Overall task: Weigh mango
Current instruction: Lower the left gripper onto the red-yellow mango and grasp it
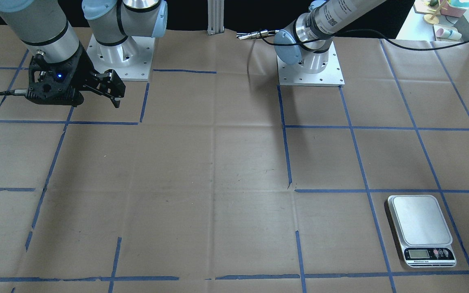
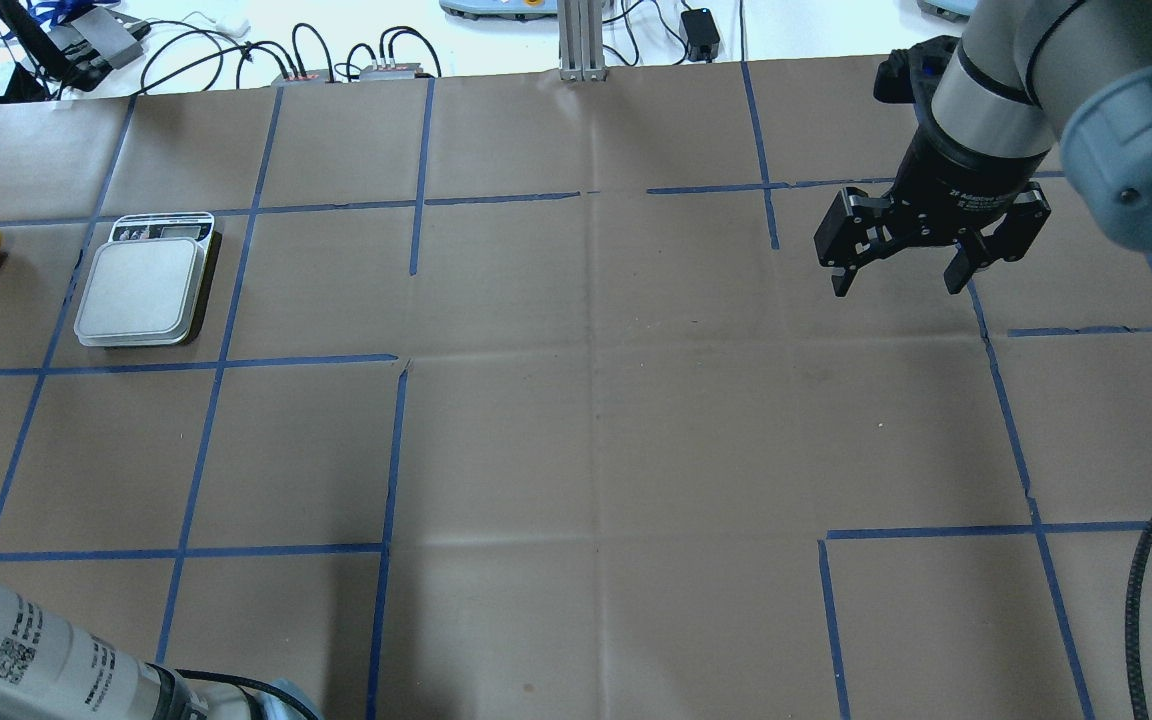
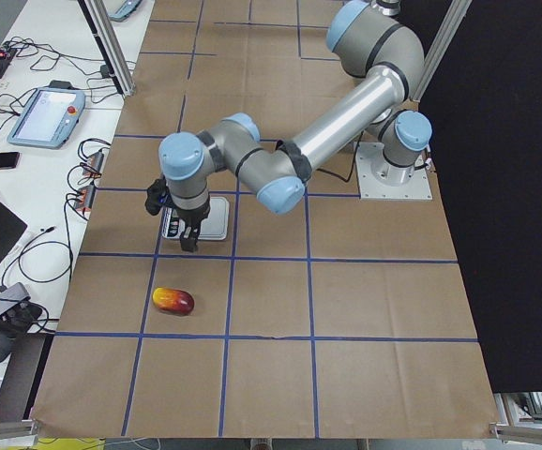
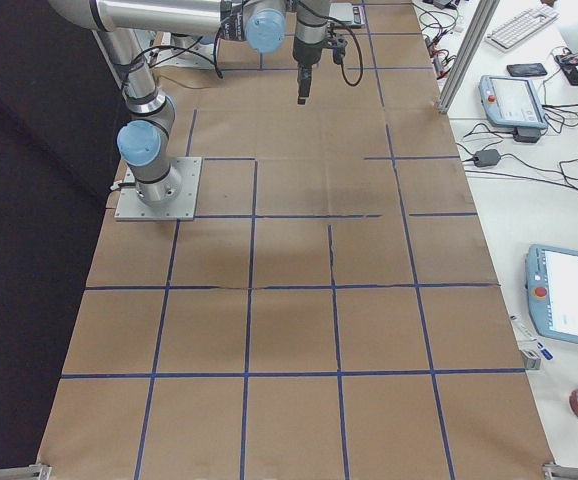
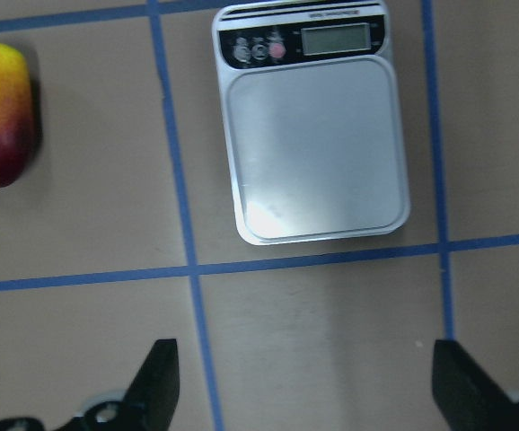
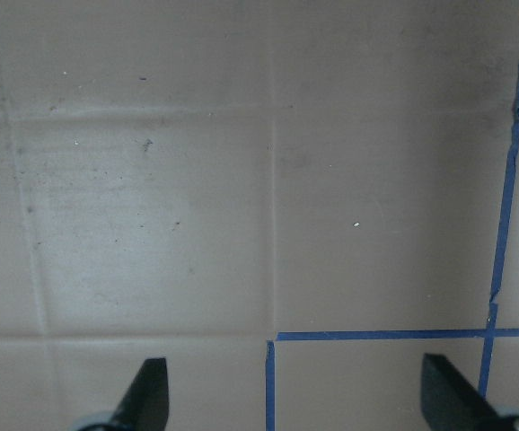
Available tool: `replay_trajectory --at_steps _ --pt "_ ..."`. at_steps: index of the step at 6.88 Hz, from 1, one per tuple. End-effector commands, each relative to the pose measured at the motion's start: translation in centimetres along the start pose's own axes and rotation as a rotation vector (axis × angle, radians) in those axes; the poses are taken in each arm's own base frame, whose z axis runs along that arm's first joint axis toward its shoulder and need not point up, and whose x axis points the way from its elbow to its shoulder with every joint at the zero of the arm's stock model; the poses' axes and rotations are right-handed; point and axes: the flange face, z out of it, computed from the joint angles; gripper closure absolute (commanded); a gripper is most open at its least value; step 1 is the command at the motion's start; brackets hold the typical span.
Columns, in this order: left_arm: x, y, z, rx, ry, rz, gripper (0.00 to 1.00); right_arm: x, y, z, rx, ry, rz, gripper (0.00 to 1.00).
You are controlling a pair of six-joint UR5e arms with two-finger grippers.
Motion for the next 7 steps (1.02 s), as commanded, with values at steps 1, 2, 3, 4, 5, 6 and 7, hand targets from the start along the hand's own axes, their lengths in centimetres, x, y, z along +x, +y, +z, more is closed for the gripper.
replay_trajectory --at_steps 1,2,3,4,5,6,7 --pt "-7.8 -3.5 7.0 0.028 -0.016 0.064 0.01 0.0 0.0 0.0 0.000 0.000 0.000 0.00" --pt "-9.6 -4.8 10.4 0.039 -0.009 0.075 0.01 0.0 0.0 0.0 0.000 0.000 0.000 0.00" --pt "-9.9 -5.5 13.4 0.028 0.011 0.078 0.01 0.0 0.0 -0.1 0.001 0.000 0.000 0.00" --pt "-9.5 -5.9 16.5 0.005 0.042 0.085 0.01 0.0 0.0 0.0 0.000 0.000 0.000 0.00" --pt "-9.3 -5.9 18.7 -0.012 0.062 0.081 0.01 0.0 0.0 0.0 0.000 0.000 0.000 0.00" --pt "-9.3 -5.7 20.2 -0.028 0.078 0.074 0.01 0.0 0.0 0.0 0.000 0.000 0.000 0.00" --pt "-9.1 -5.4 20.7 -0.051 0.097 0.070 0.01 0.0 0.0 -0.1 0.001 0.000 0.000 0.00"
